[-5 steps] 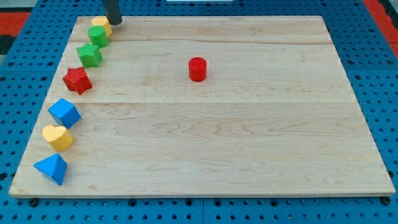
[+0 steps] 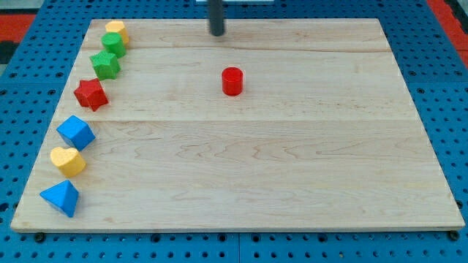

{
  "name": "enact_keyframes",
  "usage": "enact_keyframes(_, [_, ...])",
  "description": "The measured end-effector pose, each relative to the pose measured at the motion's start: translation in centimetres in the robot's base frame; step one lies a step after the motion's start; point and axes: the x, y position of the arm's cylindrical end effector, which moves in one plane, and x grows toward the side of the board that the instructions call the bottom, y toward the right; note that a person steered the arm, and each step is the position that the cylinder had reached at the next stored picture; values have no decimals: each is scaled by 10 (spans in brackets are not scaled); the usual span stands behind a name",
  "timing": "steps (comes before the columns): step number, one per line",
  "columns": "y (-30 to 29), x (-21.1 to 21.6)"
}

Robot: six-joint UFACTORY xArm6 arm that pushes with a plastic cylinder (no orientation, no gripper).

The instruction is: Place the red circle to the right of the yellow hexagon

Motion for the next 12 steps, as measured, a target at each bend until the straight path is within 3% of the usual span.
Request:
enact_keyframes(1, [85, 33])
enact_keyframes(2, [126, 111])
enact_keyframes(3, [97, 151])
enact_keyframes(5, [-41, 157])
enact_keyframes(8, [-18, 108])
enact_keyframes(10, [-5, 50])
enact_keyframes(11, [-13, 28])
enact_keyframes(12, [-57, 36])
